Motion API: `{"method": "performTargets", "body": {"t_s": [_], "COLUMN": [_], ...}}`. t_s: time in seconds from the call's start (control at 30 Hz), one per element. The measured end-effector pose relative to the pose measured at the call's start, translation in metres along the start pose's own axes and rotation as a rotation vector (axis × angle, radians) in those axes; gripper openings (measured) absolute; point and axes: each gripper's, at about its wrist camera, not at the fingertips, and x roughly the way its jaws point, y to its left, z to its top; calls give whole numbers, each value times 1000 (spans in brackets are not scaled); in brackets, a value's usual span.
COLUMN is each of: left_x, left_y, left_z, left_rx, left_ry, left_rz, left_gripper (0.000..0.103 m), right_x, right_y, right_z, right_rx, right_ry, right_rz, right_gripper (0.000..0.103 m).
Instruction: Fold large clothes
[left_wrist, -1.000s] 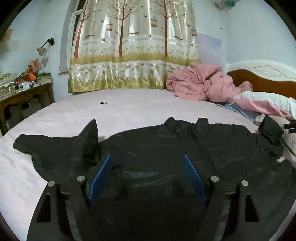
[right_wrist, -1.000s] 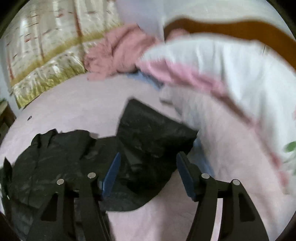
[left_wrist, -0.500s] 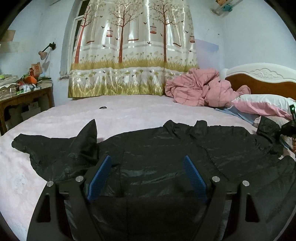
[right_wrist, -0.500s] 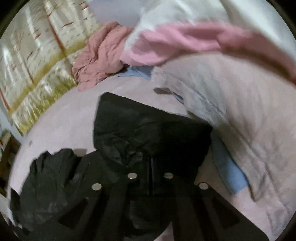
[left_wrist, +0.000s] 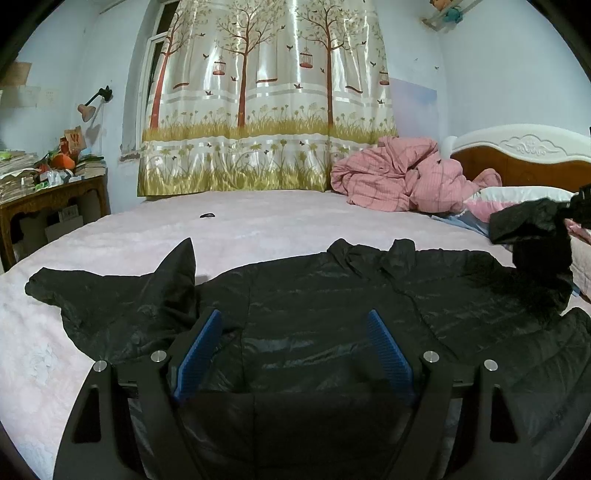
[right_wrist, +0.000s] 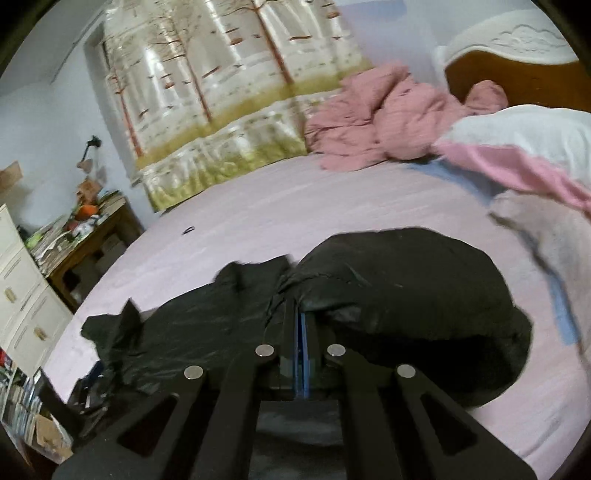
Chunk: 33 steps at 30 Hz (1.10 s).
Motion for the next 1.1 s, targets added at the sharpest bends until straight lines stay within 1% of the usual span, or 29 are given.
{"method": "performTargets", "body": {"t_s": [0.07, 0.13, 0.2, 0.27, 0.33, 0.37, 0.4, 0.43, 0.47, 0.5, 0.53, 0.57, 0.6, 0.67, 0.7, 0.73, 0.83, 0.87, 0.9, 0.93, 0.97, 1.0, 1.1], "left_x": [0, 3, 4, 4, 4, 4, 4, 4, 4, 5, 6, 6, 7, 8, 8, 8, 9, 11, 11, 12, 12, 12, 12], "left_y": [0, 0, 0, 0, 0, 0, 0, 0, 0, -1, -2, -2, -2, -2, -1, -1, 1, 2, 4, 5, 6, 7, 9], "left_z": [0, -2, -3, -3, -3, -3, -3, -3, -2, -3, -5, -5, -6, -7, -7, -7, -8, -9, -10, -10, -10, -9, -10], "left_rx": [0, -5, -8, -7, -6, -6, -5, -3, -3, 1, 3, 3, 5, 6, 5, 3, -13, -20, -26, -32, -37, -42, -50], "left_ry": [3, 9, 13, 13, 13, 13, 13, 14, 15, 16, 18, 17, 17, 18, 18, 17, 19, 22, 26, 30, 32, 36, 41], "left_rz": [-1, -4, -6, -4, -3, -3, -2, -2, -2, 0, 3, 2, 3, 3, 3, 1, -11, -14, -16, -16, -15, -16, -23], "left_gripper": [83, 83, 83, 83, 83, 83, 83, 84, 84, 84, 84, 84, 84, 84, 85, 85, 85, 85, 85, 85, 85, 85, 85], "right_x": [18, 41, 63, 82, 90, 90, 88, 85, 79, 70, 63, 58, 57, 67, 79, 91, 136, 144, 147, 147, 145, 141, 123], "right_y": [18, 28, 29, 26, 21, 21, 22, 25, 30, 34, 38, 46, 52, 62, 67, 69, 64, 61, 60, 62, 64, 68, 90], "right_z": [-22, -40, -61, -80, -95, -97, -98, -95, -92, -88, -85, -81, -77, -70, -67, -67, -73, -74, -74, -73, -71, -68, -57], "right_rx": [-8, 4, 34, 72, 114, 110, 88, 49, 1, -33, -67, -116, -156, -206, -222, -234, -213, -204, -200, -204, -205, -200, -179], "right_ry": [49, 122, 196, 264, 319, 332, 336, 337, 316, 271, 225, 189, 183, 207, 242, 289, 462, 481, 470, 449, 433, 403, 304], "right_rz": [-13, 3, 2, 2, -16, 0, 1, -9, -37, -63, -90, -123, -147, -183, -190, -190, -225, -236, -250, -265, -267, -246, -100], "right_gripper": [1, 2, 2, 6, 6, 6, 9, 25, 37, 57, 62, 62, 62, 67, 76, 79, 79, 79, 68, 41, 27, 18, 18]}}
